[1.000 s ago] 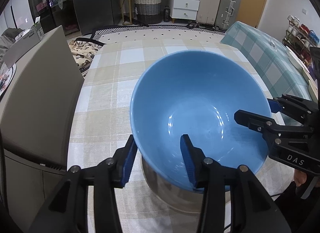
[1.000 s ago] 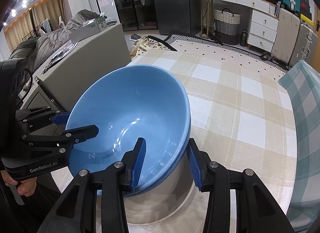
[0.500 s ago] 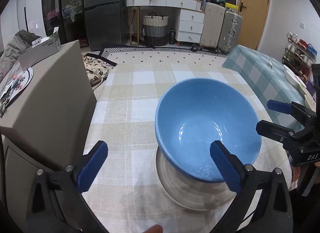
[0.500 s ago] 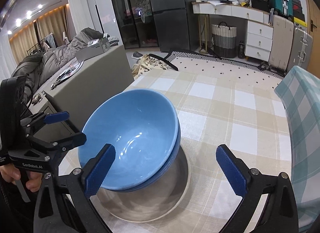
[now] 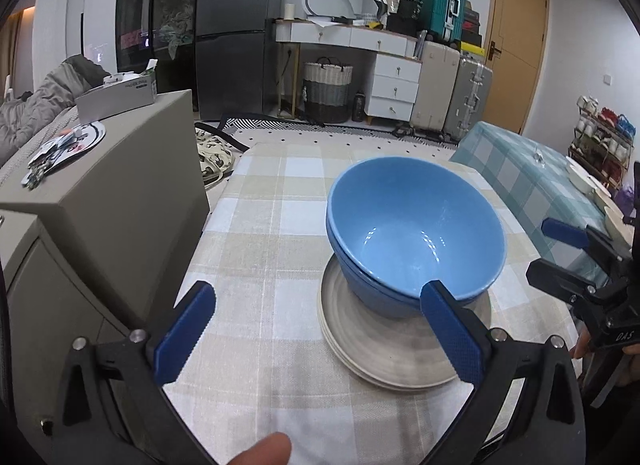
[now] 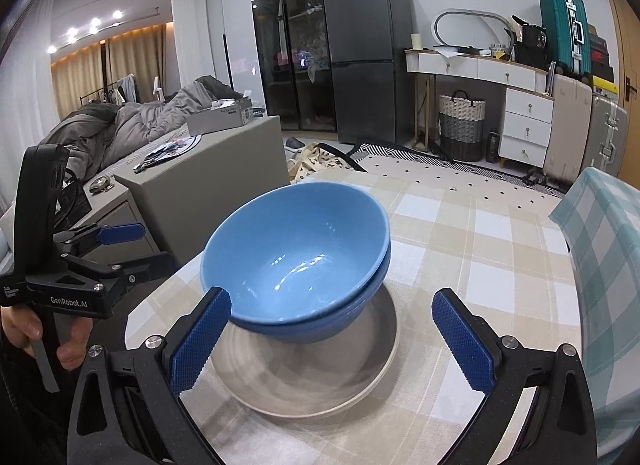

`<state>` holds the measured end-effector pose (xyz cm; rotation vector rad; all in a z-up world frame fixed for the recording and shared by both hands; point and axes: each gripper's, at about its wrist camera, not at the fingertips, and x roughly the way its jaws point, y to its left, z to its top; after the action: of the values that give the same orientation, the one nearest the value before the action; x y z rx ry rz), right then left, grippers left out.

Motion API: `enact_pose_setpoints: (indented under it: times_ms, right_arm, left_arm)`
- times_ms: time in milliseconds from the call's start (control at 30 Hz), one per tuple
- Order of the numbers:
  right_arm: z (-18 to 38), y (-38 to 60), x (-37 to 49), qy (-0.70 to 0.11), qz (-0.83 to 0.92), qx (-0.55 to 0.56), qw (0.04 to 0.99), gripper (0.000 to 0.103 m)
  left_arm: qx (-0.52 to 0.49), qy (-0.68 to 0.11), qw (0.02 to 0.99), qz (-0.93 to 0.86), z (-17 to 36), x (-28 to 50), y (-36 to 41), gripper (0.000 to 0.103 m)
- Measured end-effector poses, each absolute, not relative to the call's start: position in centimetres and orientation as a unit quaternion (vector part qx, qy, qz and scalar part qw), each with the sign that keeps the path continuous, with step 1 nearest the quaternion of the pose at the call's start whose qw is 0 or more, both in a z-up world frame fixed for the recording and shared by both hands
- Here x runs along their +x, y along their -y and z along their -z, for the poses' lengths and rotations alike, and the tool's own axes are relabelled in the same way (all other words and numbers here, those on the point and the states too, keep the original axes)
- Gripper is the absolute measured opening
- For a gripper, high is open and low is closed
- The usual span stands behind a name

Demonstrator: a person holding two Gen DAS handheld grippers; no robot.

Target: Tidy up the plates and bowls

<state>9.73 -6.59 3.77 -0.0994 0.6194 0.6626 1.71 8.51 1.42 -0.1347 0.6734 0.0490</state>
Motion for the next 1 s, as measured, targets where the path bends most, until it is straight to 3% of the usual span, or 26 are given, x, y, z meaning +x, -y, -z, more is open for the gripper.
enact_pose_setpoints:
  times_ms: [367, 1000]
  right_arm:
    - [-3.3, 8.5, 5.3, -0.243, -0.334, -0.008, 0.911, 0.102]
    - [-3.3, 8.7, 3.3, -0.215, -0.349, -0.014, 0.912, 0.103]
  left_arm:
    - [-0.060, -0.276, 0.959, -0.025, -1.6, -1.3, -7.3, 0.103]
    - [-0.066, -0.266, 0.961, -0.028, -1.1, -2.8, -6.4, 0.103]
